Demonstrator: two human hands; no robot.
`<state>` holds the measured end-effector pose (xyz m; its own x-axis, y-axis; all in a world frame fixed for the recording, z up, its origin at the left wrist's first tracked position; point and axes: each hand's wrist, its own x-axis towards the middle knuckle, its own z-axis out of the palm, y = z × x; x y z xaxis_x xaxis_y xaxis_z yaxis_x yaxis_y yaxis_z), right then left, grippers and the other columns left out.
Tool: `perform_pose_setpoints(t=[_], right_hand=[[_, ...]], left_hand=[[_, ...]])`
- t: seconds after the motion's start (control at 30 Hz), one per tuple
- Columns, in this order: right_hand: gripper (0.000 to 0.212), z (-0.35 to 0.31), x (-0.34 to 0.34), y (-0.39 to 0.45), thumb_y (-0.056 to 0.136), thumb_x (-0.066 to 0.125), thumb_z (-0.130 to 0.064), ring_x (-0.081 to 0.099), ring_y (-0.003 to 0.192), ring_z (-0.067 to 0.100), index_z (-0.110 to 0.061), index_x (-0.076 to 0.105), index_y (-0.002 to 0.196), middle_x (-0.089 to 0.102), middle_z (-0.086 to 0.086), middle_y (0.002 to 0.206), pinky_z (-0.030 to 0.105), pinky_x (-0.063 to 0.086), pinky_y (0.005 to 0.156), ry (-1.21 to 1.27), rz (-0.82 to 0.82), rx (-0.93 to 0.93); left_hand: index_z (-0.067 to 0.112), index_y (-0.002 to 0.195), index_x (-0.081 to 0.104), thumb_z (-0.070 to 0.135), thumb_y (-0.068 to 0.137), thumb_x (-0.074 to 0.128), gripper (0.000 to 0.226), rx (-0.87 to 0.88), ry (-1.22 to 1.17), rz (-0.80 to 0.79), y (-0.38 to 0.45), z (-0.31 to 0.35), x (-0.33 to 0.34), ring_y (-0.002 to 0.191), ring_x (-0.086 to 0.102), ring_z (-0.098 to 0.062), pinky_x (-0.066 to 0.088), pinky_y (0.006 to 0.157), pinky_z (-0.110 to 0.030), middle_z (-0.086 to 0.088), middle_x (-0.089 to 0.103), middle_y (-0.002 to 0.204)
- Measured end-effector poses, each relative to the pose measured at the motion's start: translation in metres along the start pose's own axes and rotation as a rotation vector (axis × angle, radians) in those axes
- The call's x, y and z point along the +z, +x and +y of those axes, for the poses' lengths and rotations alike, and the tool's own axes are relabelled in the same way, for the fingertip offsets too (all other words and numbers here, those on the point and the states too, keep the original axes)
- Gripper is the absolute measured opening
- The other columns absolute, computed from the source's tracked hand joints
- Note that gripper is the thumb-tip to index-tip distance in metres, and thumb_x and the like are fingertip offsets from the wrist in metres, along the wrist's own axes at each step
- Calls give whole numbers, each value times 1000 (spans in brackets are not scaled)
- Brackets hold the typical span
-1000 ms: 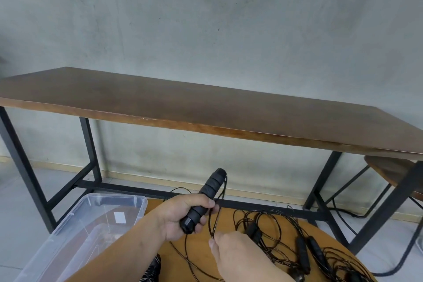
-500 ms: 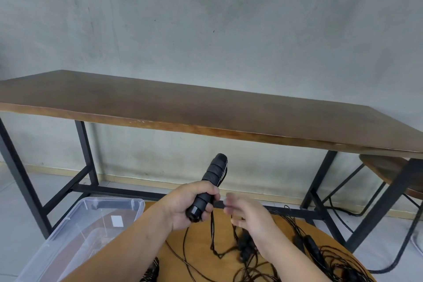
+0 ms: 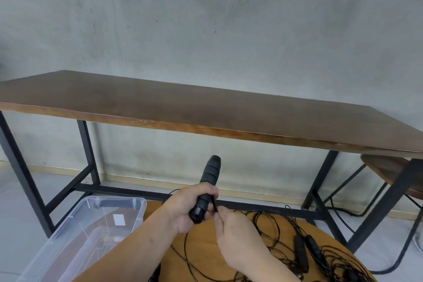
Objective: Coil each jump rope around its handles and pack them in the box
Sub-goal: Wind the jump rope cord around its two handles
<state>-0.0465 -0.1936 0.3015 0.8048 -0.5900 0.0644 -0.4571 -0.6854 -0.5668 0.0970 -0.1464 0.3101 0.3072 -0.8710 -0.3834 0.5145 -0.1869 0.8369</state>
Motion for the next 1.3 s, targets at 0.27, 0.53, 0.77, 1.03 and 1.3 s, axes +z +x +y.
perform_pose_setpoints(t=[0.27,0.53,0.77,1.03,1.3], right_hand=[[33,-6,-67,5,100,49,-36,54,67,16,-20,57,72,55,-1,71,29,40,58,-248,-212,13],[15,-42,-103,18,91,61,-23,64,74,18,-16,74,87,69,3,81,32,55,67,-568,-325,-246],[25,-41,-137,63,70,86,-39,61,71,6,-20,74,80,68,-11,72,26,51,68,-237,-455,-171],[6,2,-94,52,87,62,-6,62,64,16,-7,63,81,66,3,67,28,51,58,1050,-401,232],[24,-3,-35,25,104,45,-17,25,50,10,-11,57,84,45,3,63,22,18,45,1014,-223,259]], left_hand=[[23,114,55,14,64,76,55,115,682,42,-12,11,-13,72,57,-15,45,60,-24,-2,59,87],[29,118,41,19,75,68,52,147,1568,33,-23,12,18,93,61,-24,54,79,-38,1,61,100],[32,123,41,25,77,70,55,277,1789,-94,-51,30,31,89,58,-21,53,79,-37,3,60,100],[36,91,49,9,75,77,41,347,1219,-309,-76,57,27,66,52,-5,43,60,-21,12,54,76],[21,95,52,18,73,75,32,261,1171,113,-58,57,18,62,53,-9,43,52,-19,4,56,80]])
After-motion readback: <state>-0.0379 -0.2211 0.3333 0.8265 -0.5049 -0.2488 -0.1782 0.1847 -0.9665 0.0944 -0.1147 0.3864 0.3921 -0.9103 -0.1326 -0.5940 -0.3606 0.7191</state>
